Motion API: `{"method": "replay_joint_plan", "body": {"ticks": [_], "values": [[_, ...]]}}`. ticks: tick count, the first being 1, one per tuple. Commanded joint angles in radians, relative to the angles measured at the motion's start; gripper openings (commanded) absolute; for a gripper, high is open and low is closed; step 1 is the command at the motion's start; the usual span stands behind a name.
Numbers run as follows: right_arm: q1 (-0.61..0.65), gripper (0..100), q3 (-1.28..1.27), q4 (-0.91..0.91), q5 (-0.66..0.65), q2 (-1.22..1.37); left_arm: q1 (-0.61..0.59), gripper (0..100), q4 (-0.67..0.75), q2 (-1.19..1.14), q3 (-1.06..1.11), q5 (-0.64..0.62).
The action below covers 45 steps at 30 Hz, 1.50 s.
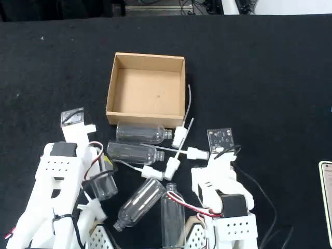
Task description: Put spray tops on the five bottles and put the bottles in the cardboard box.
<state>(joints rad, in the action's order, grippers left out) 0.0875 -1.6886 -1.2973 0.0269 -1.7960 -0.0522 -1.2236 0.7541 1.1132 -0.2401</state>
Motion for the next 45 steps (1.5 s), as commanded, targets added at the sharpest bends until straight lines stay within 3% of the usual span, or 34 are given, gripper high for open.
{"method": "replay_joint_plan", "body": {"ticks": [1, 5, 12, 18, 23, 27, 35, 41, 45], "values": [[-0.025, 1.8, 0.005, -0.008, -0.003, -0.101, 0.004, 23, 0.068, 0.011, -0.045, 0.008], [-0.025, 1.8, 0.005, -0.008, -0.003, -0.101, -0.056, 23, 0.060, 0.000, -0.136, 0.000], [-0.025, 1.8, 0.005, -0.008, -0.003, -0.101, -0.360, 23, 0.206, -0.002, -0.128, 0.003], [-0.025, 1.8, 0.005, -0.008, -0.003, -0.101, -0.595, 23, 0.206, -0.021, -0.243, 0.000], [-0.025, 1.8, 0.005, -0.008, -0.003, -0.101, -0.774, 23, 0.178, -0.201, -0.363, 0.018], [-0.025, 1.8, 0.005, -0.008, -0.003, -0.101, -0.852, 23, 0.058, -0.368, -0.447, 0.170], [-0.025, 1.8, 0.005, -0.008, -0.003, -0.101, -0.963, 23, 0.041, -0.600, -0.608, 0.454], [-0.025, 1.8, 0.005, -0.008, -0.003, -0.101, -0.992, 36, 0.040, -0.686, -0.680, 0.500], [-0.025, 1.8, 0.005, -0.008, -0.003, -0.101, -1.001, 34, 0.040, -0.689, -0.714, 0.500]]}}
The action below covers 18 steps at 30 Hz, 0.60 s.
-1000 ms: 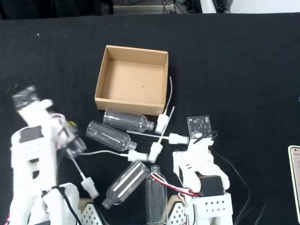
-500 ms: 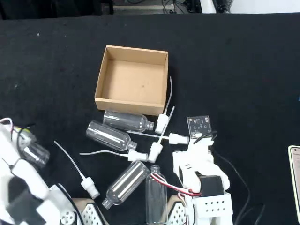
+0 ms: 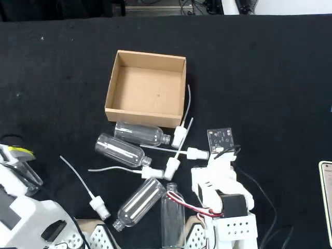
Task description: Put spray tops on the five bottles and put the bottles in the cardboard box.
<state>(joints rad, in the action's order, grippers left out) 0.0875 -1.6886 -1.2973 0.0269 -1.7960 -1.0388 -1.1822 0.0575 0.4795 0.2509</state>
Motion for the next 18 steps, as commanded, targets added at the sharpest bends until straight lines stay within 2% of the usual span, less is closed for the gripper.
{"method": "replay_joint_plan", "body": {"ticks": [1, 6, 8, 11, 14, 18], "values": [[-0.025, 1.8, 0.005, -0.008, -0.003, -0.101, -0.016, 34, -0.002, 0.008, -0.090, 0.009], [-0.025, 1.8, 0.005, -0.008, -0.003, -0.101, -0.007, 34, 0.009, -0.021, -0.081, -0.002], [-0.025, 1.8, 0.005, -0.008, -0.003, -0.101, -0.005, 34, 0.015, -0.043, -0.082, -0.049], [-0.025, 1.8, 0.005, -0.008, -0.003, -0.101, -0.015, 34, 0.107, -0.077, -0.079, -0.104], [-0.025, 1.8, 0.005, -0.008, -0.003, -0.101, -0.008, 34, 0.163, -0.091, -0.044, -0.101], [-0.025, 1.8, 0.005, -0.008, -0.003, -0.101, 0.016, 34, 0.164, -0.087, -0.028, -0.101]]}}
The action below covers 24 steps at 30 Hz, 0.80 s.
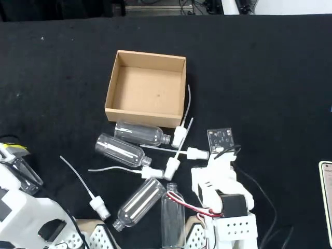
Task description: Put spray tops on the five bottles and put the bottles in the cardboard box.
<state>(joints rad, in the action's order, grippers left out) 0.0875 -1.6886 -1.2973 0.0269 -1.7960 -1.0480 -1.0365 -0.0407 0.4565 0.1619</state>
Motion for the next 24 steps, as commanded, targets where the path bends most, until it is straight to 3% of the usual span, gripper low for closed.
{"method": "replay_joint_plan", "body": {"ticks": [1, 12, 15, 24], "values": [[-0.025, 1.8, 0.005, -0.008, -0.003, -0.101, 0.035, 34, 0.015, 0.008, -0.004, -0.011], [-0.025, 1.8, 0.005, -0.008, -0.003, -0.101, 0.099, 34, 0.009, 0.014, 0.041, -0.011], [-0.025, 1.8, 0.005, -0.008, -0.003, -0.101, 0.096, 33, 0.006, 0.028, 0.038, 0.046], [-0.025, 1.8, 0.005, -0.008, -0.003, -0.101, 0.120, 12, 0.002, 0.061, 0.035, 0.121]]}}
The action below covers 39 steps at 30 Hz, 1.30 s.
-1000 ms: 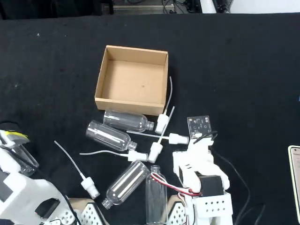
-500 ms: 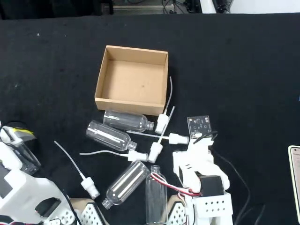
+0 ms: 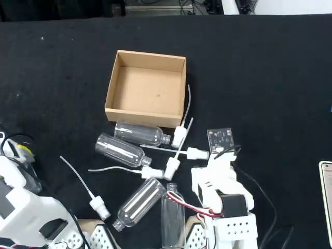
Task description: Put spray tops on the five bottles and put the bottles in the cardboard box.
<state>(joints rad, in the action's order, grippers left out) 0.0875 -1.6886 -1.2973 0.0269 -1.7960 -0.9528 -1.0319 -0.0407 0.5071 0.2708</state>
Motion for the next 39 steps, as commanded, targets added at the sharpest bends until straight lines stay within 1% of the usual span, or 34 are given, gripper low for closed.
{"method": "replay_joint_plan", "body": {"ticks": [1, 5, 7, 12, 14, 17, 18, 19, 22, 23, 24, 27, 30, 34, 37, 39], "values": [[-0.025, 1.8, 0.005, -0.008, -0.003, -0.101, 0.048, 11, -0.003, 0.061, -0.027, 0.015], [-0.021, 1.8, 0.005, -0.008, -0.003, -0.101, 0.148, 9, -0.084, 0.052, -0.131, 0.018], [-0.021, 1.8, 0.005, -0.008, -0.003, -0.101, 0.182, 9, -0.101, 0.049, -0.174, 0.018], [-0.025, 2.1, 0.007, 0.002, -0.005, -0.101, 0.194, 9, -0.110, 0.061, -0.208, 0.011], [-0.025, 2.2, 0.008, 0.084, -0.006, -0.101, 0.179, 9, -0.140, 0.061, -0.208, 0.015], [-0.028, 2.2, 0.010, 0.278, -0.009, -0.099, 0.130, 9, -0.241, 0.061, -0.248, 0.018], [-0.029, 2.2, 0.018, 0.331, -0.043, -0.097, 0.107, 9, -0.269, 0.061, -0.268, 0.018], [-0.040, 2.2, 0.030, 0.367, -0.115, -0.097, 0.085, 9, -0.287, 0.061, -0.286, 0.018], [-0.052, 2.2, 0.073, 0.431, -0.400, -0.099, 0.015, 9, -0.290, 0.061, -0.320, 0.018], [-0.051, 2.2, 0.094, 0.440, -0.448, -0.099, -0.007, 9, -0.290, 0.061, -0.328, 0.018], [-0.051, 2.2, 0.120, 0.450, -0.454, -0.099, -0.025, 9, -0.290, 0.061, -0.332, 0.018], [-0.052, 2.2, 0.226, 0.428, -0.423, -0.093, -0.054, 9, -0.275, 0.061, -0.331, 0.018], [-0.052, 2.2, 0.332, 0.364, -0.419, -0.087, -0.064, 9, -0.258, 0.061, -0.321, 0.018], [-0.048, 2.2, 0.475, 0.293, -0.419, 0.035, -0.073, 9, -0.252, 0.061, -0.329, 0.018], [0.038, 2.2, 0.613, 0.216, -0.413, 0.219, -0.091, 9, -0.250, 0.061, -0.354, 0.020], [0.129, 2.2, 0.708, 0.170, -0.364, 0.355, -0.101, 9, -0.249, 0.051, -0.386, 0.021]]}}
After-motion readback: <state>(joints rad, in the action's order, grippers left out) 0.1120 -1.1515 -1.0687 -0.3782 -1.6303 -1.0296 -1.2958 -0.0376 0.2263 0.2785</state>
